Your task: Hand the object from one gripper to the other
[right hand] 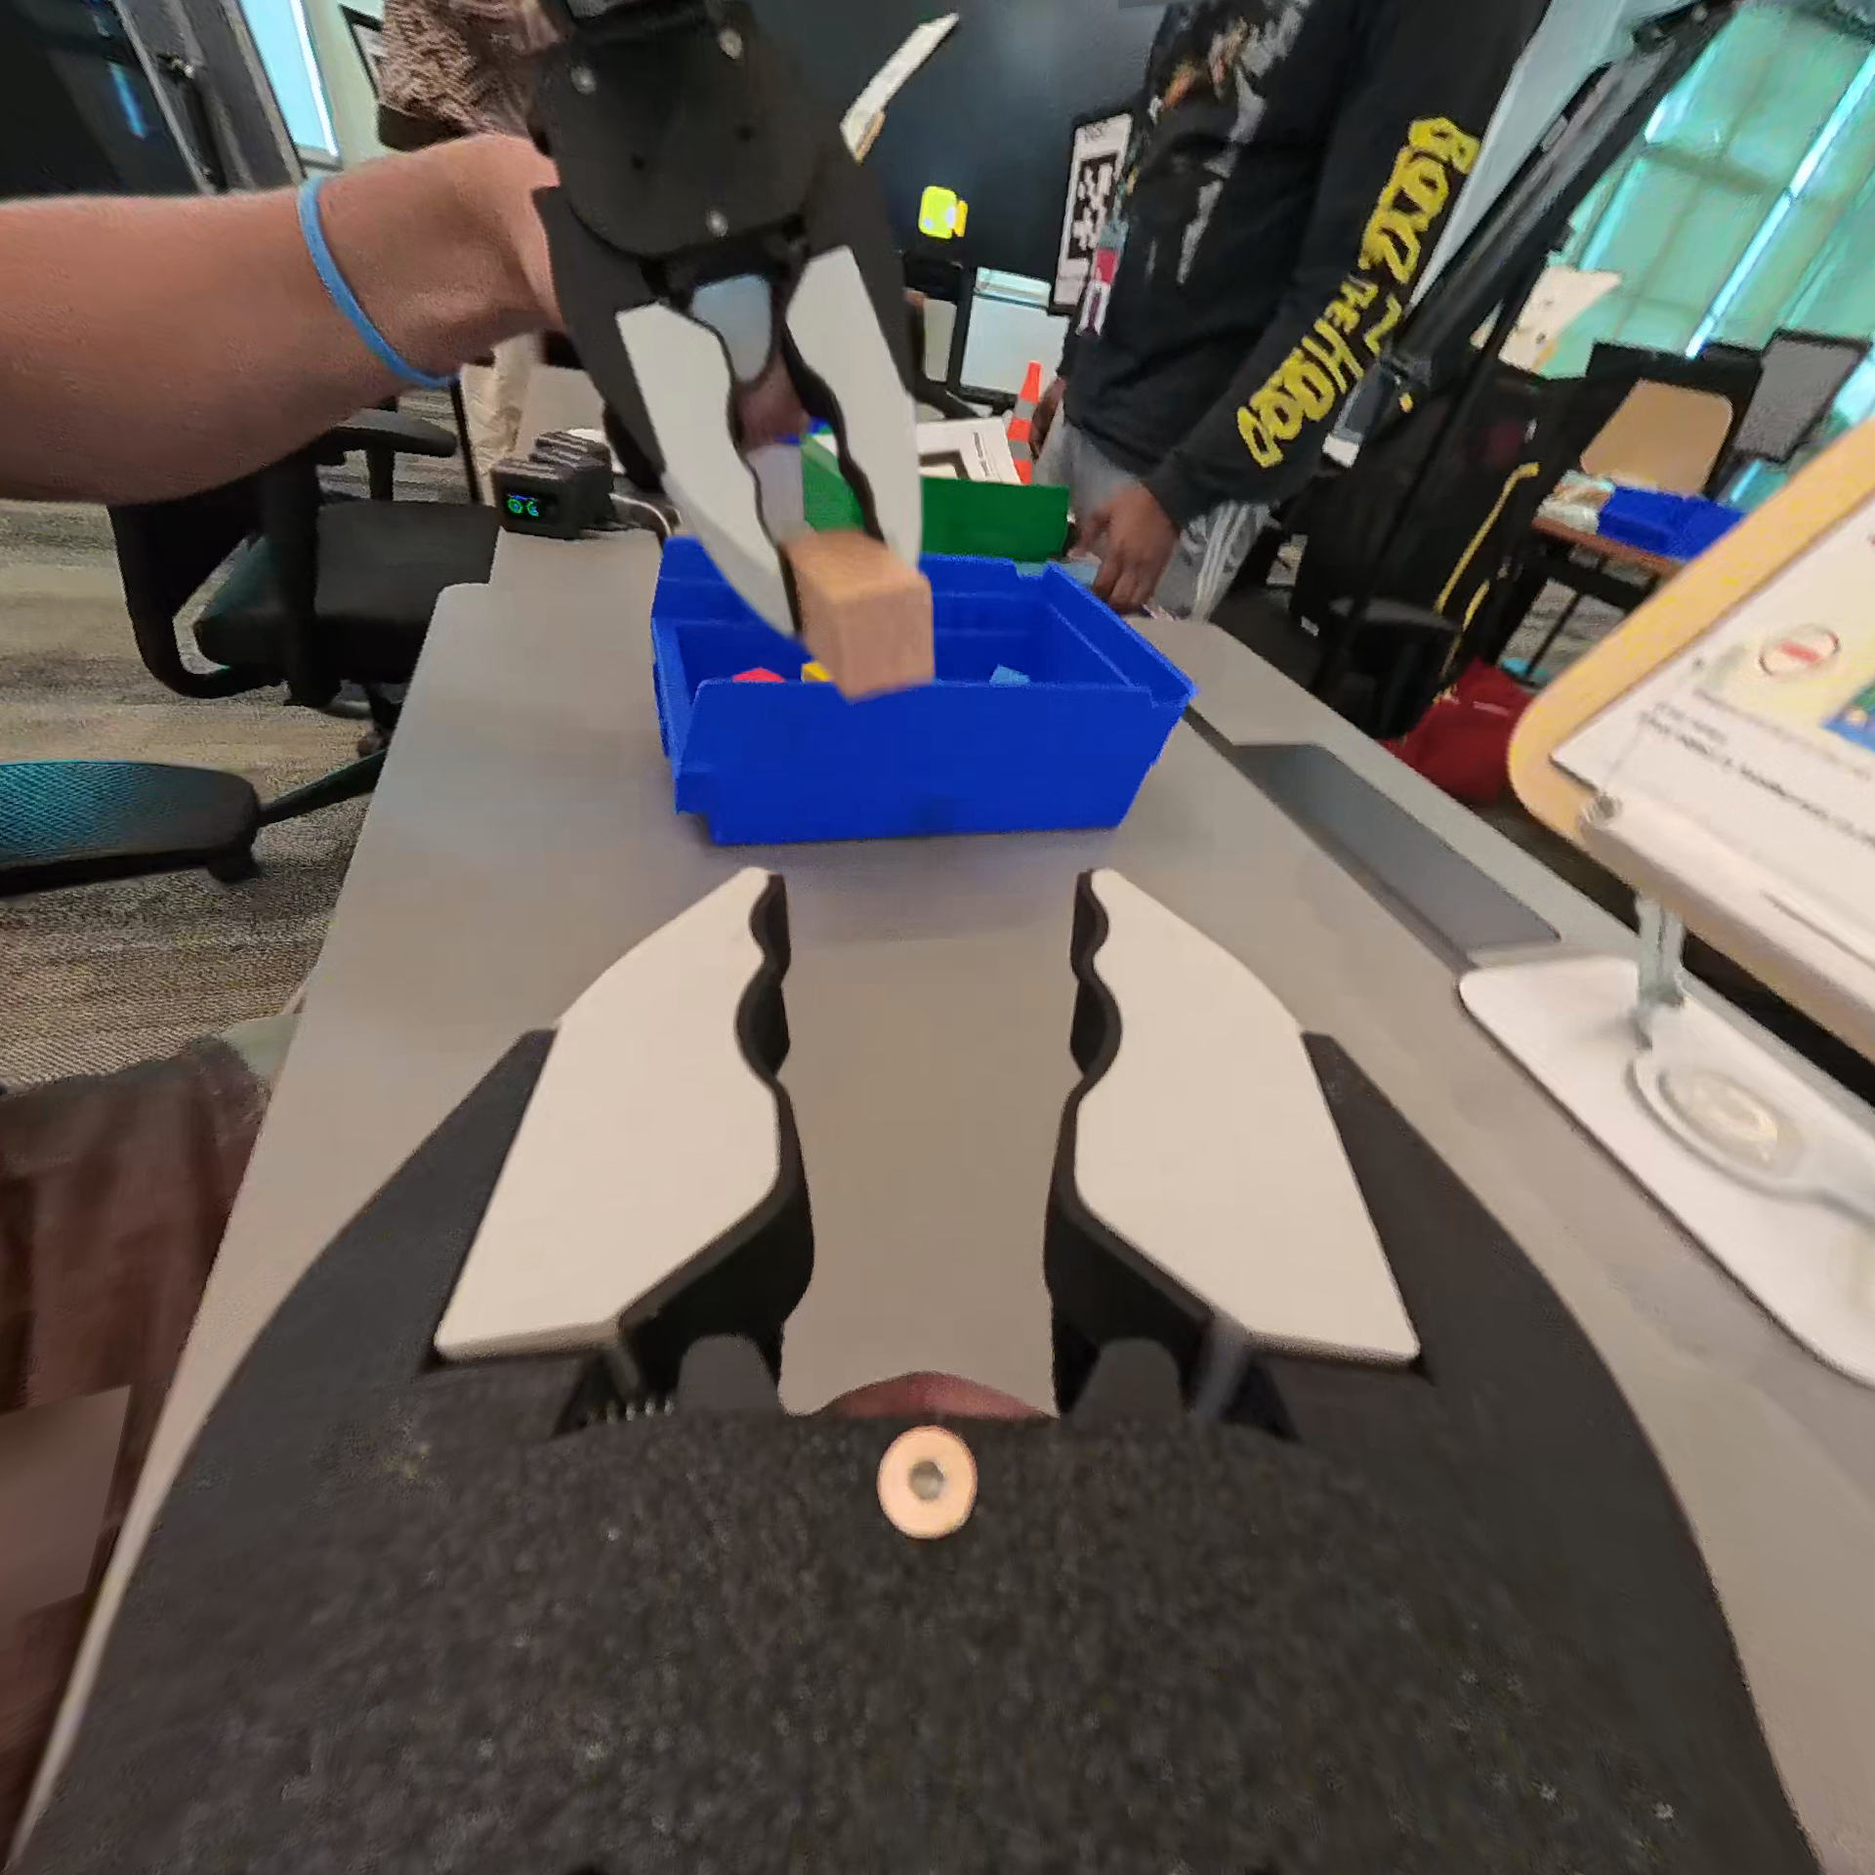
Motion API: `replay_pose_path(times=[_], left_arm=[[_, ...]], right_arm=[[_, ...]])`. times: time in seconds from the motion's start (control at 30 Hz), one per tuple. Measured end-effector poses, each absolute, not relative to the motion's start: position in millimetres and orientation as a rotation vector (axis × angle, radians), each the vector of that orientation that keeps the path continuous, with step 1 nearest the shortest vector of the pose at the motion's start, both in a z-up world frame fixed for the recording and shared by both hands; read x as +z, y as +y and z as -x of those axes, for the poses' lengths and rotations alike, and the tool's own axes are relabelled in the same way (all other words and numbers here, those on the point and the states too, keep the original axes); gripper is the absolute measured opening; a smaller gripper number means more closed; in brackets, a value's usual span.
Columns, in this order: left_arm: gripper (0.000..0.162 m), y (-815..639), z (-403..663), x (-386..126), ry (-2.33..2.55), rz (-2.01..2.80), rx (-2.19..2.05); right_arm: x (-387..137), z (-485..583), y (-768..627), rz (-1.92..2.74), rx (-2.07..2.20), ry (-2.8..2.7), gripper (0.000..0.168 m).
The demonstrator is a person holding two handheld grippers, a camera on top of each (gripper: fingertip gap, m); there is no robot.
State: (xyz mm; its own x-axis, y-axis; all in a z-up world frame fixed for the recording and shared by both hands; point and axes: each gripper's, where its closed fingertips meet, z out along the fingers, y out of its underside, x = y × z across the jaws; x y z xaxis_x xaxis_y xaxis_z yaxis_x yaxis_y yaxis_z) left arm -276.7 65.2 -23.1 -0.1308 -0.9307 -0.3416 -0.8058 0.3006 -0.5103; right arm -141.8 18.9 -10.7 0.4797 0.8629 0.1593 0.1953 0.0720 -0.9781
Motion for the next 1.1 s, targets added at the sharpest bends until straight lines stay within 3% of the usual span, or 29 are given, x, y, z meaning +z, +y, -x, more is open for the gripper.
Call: replay_pose_path(times=[0.23, 0.27, 0.3, 0.47, 0.53, 0.67, 0.8, 0.93, 1.1], left_arm=[[0.034, 36.4, 179.0, -22.6, 2.059, 1.436, -0.414], [0.034, 32.8, 172.5, -24.4, 2.075, 1.430, -0.429], [0.034, 31.0, 167.2, -27.1, 2.089, 1.422, -0.421], [0.034, 22.3, 151.7, -25.5, 2.030, 1.370, -0.440], [0.042, 16.4, 152.4, -12.2, 1.895, 1.371, -0.503], [0.054, -21.9, 173.6, -7.4, 1.598, 1.489, -0.698], [0.049, -93.6, 194.7, -40.8, 1.376, 1.573, -1.010], [0.050, -144.0, 214.1, -83.6, 1.273, 1.688, -1.244], [0.054, -141.8, 236.9, -104.2, 1.242, 1.718, -1.173]], right_arm=[[-19.9, 166.3, 38.3, 1.417, 0.681, -1.016, 0.054], [-17.9, 164.0, 36.6, 1.400, 0.680, -1.009, 0.052], [-15.6, 162.6, 30.6, 1.369, 0.697, -1.026, 0.037], [-17.7, 146.4, 20.2, 1.397, 0.669, -1.055, 0.035], [-15.1, 133.0, 21.4, 1.425, 0.595, -1.066, 0.035], [23.0, 63.0, 33.3, 1.484, 0.371, -0.970, 0.035], [43.4, -56.1, 53.6, 1.693, 0.147, -0.707, 0.035], [-10.3, -146.5, 69.8, 1.965, 0.020, -0.457, 0.035], [-110.1, -149.5, 84.2, 2.219, 0.174, -0.482, 0.035]])
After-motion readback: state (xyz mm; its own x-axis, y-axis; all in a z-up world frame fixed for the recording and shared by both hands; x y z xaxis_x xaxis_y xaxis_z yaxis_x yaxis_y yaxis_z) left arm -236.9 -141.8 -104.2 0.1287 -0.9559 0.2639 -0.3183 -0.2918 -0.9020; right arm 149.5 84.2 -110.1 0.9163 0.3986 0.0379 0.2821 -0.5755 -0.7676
